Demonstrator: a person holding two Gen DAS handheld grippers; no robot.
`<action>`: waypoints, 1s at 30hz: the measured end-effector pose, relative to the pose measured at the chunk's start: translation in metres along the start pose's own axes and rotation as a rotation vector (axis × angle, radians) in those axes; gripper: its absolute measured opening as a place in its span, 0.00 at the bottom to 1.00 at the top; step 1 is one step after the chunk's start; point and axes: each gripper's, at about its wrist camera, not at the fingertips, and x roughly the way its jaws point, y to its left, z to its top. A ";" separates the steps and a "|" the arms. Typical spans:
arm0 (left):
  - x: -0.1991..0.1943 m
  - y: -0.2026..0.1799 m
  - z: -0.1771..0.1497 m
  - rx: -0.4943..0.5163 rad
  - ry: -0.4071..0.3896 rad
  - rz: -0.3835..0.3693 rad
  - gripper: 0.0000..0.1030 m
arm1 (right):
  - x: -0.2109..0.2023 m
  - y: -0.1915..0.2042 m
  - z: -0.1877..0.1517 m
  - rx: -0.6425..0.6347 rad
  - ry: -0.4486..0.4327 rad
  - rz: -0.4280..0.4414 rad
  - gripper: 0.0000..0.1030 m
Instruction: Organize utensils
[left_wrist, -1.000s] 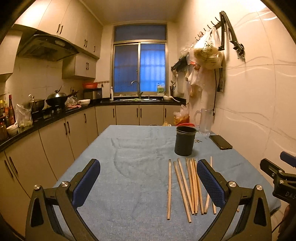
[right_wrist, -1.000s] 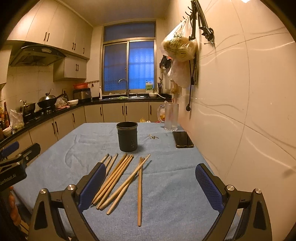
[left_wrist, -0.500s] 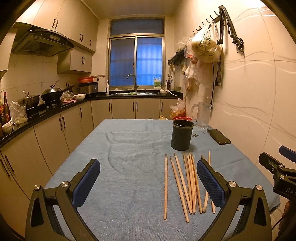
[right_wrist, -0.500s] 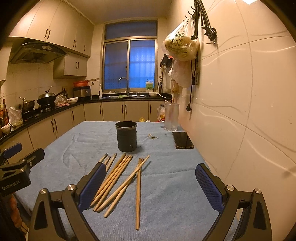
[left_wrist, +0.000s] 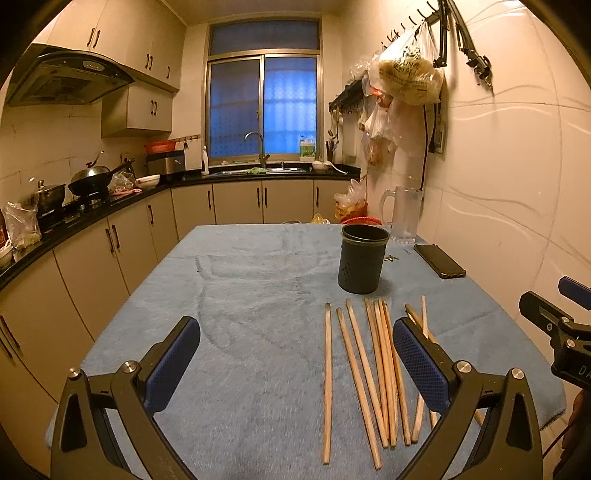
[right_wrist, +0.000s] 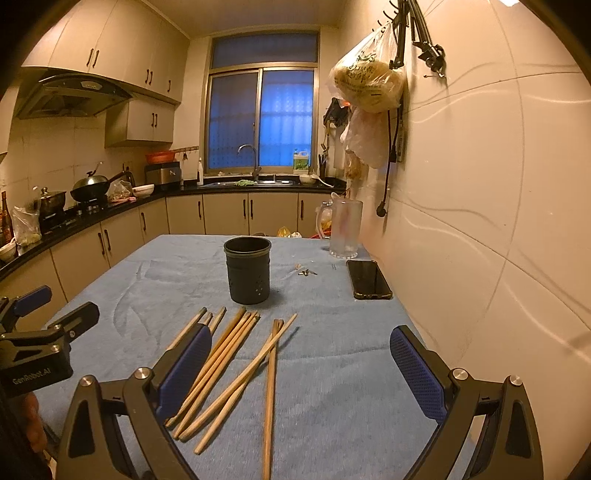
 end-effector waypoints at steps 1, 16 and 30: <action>0.004 -0.001 0.001 0.003 0.003 0.001 1.00 | 0.004 -0.001 0.002 -0.002 0.004 -0.003 0.96; 0.063 -0.003 0.015 0.060 0.128 0.019 1.00 | 0.071 -0.019 0.019 0.004 0.137 0.007 0.95; 0.159 0.007 0.033 -0.003 0.384 -0.096 0.77 | 0.159 -0.047 0.011 0.209 0.399 0.184 0.68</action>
